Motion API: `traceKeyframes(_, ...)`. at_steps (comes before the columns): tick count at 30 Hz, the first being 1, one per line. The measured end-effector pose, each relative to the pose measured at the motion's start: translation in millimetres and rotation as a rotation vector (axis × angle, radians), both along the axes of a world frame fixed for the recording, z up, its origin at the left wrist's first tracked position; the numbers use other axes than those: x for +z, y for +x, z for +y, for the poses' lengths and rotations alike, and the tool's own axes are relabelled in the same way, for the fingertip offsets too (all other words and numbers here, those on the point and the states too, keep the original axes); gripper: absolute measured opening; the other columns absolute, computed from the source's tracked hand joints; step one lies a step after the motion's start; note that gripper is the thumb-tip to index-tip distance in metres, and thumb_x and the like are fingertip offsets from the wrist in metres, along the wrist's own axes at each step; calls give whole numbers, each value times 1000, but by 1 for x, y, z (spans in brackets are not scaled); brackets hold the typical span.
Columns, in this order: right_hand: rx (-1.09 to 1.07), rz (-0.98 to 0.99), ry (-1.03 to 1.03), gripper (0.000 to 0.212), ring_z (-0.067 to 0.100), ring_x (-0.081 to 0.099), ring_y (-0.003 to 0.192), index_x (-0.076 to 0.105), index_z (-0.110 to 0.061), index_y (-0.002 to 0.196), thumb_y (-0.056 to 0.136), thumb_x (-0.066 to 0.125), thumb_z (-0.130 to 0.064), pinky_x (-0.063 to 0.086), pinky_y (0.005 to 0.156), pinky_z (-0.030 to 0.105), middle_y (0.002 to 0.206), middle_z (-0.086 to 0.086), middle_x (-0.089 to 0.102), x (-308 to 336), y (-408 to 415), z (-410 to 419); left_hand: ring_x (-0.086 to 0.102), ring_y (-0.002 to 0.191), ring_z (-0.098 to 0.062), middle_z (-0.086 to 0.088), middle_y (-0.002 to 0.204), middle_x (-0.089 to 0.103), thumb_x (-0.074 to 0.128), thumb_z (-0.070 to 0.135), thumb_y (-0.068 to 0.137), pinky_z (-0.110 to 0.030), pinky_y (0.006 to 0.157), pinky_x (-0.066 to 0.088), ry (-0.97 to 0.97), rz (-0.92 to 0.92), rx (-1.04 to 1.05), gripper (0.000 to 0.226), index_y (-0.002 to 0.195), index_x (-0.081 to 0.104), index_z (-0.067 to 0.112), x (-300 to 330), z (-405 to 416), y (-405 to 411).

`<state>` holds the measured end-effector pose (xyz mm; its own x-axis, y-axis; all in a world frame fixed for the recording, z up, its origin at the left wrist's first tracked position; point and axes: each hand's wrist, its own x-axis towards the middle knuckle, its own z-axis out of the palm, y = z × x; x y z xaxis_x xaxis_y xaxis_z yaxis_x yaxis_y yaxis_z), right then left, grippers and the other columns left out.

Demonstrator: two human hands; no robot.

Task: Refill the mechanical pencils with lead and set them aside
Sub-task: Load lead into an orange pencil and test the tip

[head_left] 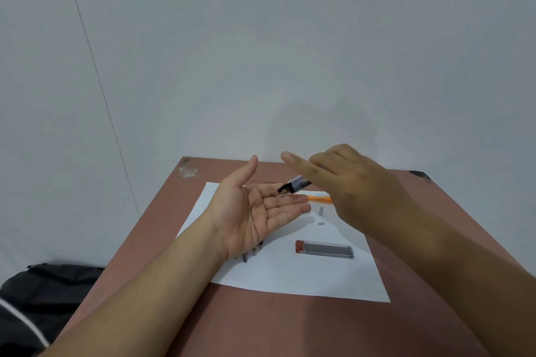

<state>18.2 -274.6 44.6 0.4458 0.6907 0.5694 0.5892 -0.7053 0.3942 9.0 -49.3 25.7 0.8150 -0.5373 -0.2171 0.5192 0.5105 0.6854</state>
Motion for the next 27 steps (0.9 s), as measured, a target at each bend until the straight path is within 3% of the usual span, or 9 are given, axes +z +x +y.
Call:
traceKeyframes(4, 16, -23, 1, 76, 30, 58, 90, 68, -18, 128, 64, 63, 23, 47, 58, 35, 103, 3, 65, 0, 1, -2, 61, 118, -50, -37, 128, 60, 49, 61, 95, -49, 103, 48, -1, -3, 10, 86, 132, 51, -17, 0, 0, 0)
traceKeyframes(8, -9, 21, 14, 98, 27, 54, 91, 36, -27, 156, 73, 55, 22, 50, 59, 40, 104, 0, 61, -1, 1, -1, 60, 119, -52, -42, 127, 57, 52, 61, 94, -49, 103, 49, -10, 9, 9, 88, 132, 50, -18, 0, 0, 0)
traceKeyframes(12, 14, -7, 24, 74, 29, 57, 93, 67, -18, 131, 68, 65, 21, 50, 59, 38, 105, 4, 65, -1, 1, -4, 60, 119, -51, -40, 127, 58, 51, 61, 94, -48, 104, 47, -8, 4, 6, 86, 130, 54, -17, 0, 0, 0)
traceKeyframes(16, -12, 31, 65, 98, 25, 52, 88, 39, -25, 155, 70, 57, 21, 49, 57, 37, 102, -2, 62, -2, -1, -2, 61, 117, -52, -41, 126, 58, 53, 60, 93, -50, 103, 47, -16, 19, 20, 86, 130, 52, -18, 1, 0, -1)
traceKeyframes(19, 22, 19, 76, 81, 28, 54, 91, 63, -21, 135, 66, 58, 22, 51, 58, 42, 104, 2, 64, -3, 0, -4, 61, 118, -52, -40, 126, 59, 52, 60, 93, -49, 104, 47, -26, 19, 11, 86, 130, 52, -17, 1, 0, -1)
traceKeyframes(22, -4, 36, 77, 96, 25, 52, 89, 43, -24, 152, 67, 58, 20, 50, 57, 38, 103, -2, 63, -4, 0, -3, 61, 117, -52, -40, 126, 59, 52, 60, 94, -50, 103, 48, -28, 24, 11, 86, 129, 52, -18, 0, 0, 0)
traceKeyframes(25, 16, 41, 112, 75, 26, 56, 91, 68, -20, 129, 66, 67, 22, 51, 57, 38, 104, 1, 65, -6, 1, -3, 62, 116, -51, -39, 125, 60, 51, 60, 94, -48, 102, 49, -14, 1, 10, 84, 130, 52, -16, 1, 0, -1)
traceKeyframes(27, 11, 47, 144, 70, 28, 58, 91, 71, -17, 125, 66, 70, 22, 53, 55, 39, 104, 2, 66, -9, 3, -6, 64, 113, -51, -38, 122, 62, 52, 57, 95, -48, 100, 51, 19, -23, 50, 78, 129, 53, -13, 0, -2, -1)
